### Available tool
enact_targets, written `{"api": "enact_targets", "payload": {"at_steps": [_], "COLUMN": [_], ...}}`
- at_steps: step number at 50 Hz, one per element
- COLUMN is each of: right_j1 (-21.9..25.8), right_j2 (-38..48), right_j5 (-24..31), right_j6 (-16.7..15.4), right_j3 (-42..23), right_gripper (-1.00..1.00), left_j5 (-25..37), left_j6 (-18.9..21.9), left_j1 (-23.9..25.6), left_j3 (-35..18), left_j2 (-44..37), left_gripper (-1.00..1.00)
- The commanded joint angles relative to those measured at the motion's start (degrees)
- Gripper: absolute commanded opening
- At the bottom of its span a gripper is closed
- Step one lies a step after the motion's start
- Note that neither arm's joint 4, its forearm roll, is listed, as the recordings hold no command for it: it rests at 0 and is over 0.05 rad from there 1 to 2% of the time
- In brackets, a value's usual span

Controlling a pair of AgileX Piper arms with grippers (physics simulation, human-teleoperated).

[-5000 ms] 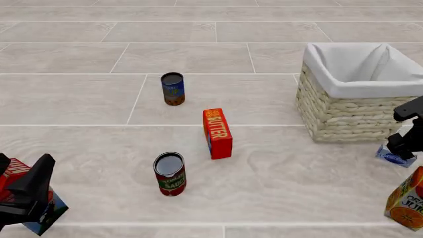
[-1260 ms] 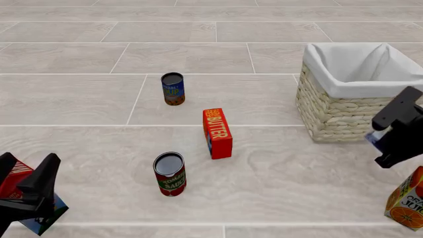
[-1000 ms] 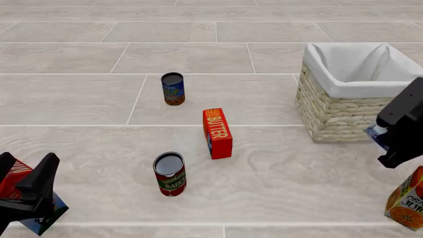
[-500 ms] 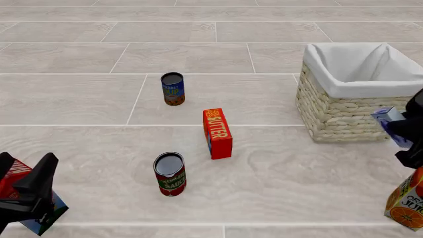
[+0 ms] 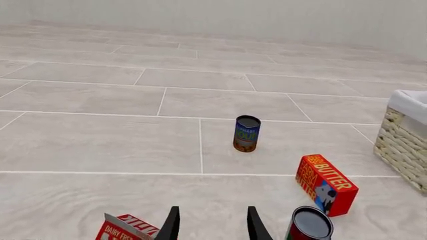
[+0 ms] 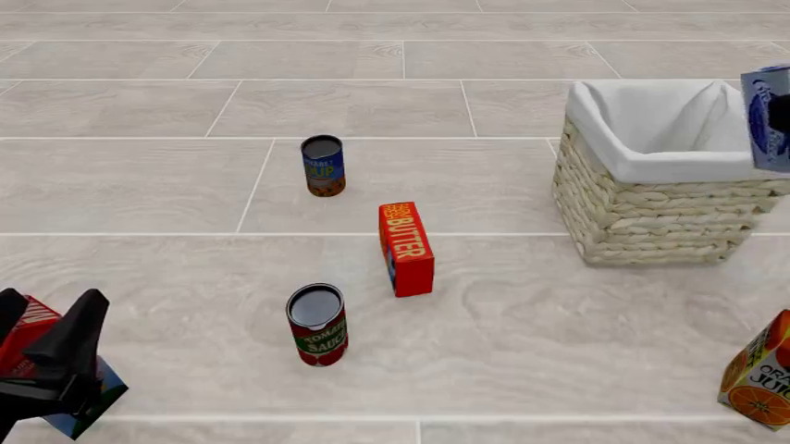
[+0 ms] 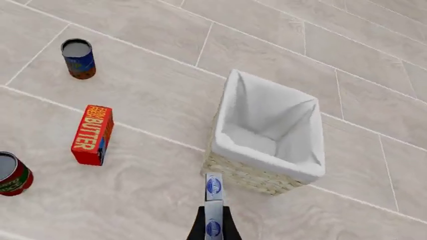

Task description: Pick the cream cheese and place it in the basket.

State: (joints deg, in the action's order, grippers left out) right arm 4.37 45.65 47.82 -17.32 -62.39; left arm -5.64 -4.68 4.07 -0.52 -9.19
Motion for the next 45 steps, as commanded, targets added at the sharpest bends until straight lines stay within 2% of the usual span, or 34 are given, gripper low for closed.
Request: {"api": "enact_targets", "payload": {"at_steps": [1, 2, 4, 10, 13, 15, 21, 25, 26, 29, 35, 37, 41, 45], "right_j1": [-0.63, -1.24, -2.26, -5.44, -6.70, -8.67, -10.28, -10.08, -10.44, -10.54, -11.93, -12.37, -12.67, -12.91], "right_j2": [4.52, 5.97, 7.16, 12.50, 14.71, 16.94, 21.33, 23.21, 24.28, 26.45, 30.90, 32.64, 35.66, 37.35], "right_j5": [-6.71, -8.72, -9.89, -13.75, -14.76, -16.00, -17.54, -17.20, -16.91, -15.98, -12.85, -11.58, -9.07, -7.39], "right_j6": [11.76, 14.49, 14.24, 19.80, 18.86, 20.03, 17.67, 17.65, 18.10, 14.73, 14.22, 12.17, 10.84, 10.90], "right_j3": [-3.32, -3.04, -3.25, -6.54, -7.36, -8.42, -10.10, -10.98, -11.63, -13.05, -17.67, -19.21, -21.46, -23.79], "right_gripper": [-1.00, -1.00, -1.00, -1.00, -1.00, -1.00, -1.00, -1.00, -1.00, -1.00, -1.00, -1.00, -1.00, -1.00], "left_j5": [0.84, 0.93, 0.94, 0.89, 1.22, 0.48, 0.64, -0.15, -0.25, -0.36, -0.37, 0.13, 1.59, 0.54], "left_j6": [-0.33, -0.38, -0.48, -0.58, -0.68, -0.70, -1.03, -0.98, -0.99, -1.07, -1.11, -1.16, -1.27, -1.28], "left_j1": [-0.12, -0.18, -0.19, 0.08, 0.20, 0.21, 0.15, 0.28, 0.32, 0.39, 0.49, 0.52, 0.58, 0.58], "left_j3": [-0.22, -0.32, -0.34, -0.39, -0.67, -0.26, -0.09, 0.33, 0.37, 0.39, 0.40, 0.13, -0.72, -0.20], "left_j2": [0.70, 0.69, 0.66, 0.42, 0.45, 0.17, 0.53, 0.12, 0.06, 0.01, 0.00, 0.21, 0.84, 0.27], "left_gripper": [1.00, 1.00, 1.00, 1.00, 1.00, 1.00, 1.00, 1.00, 1.00, 1.00, 1.00, 1.00, 1.00, 1.00]}}
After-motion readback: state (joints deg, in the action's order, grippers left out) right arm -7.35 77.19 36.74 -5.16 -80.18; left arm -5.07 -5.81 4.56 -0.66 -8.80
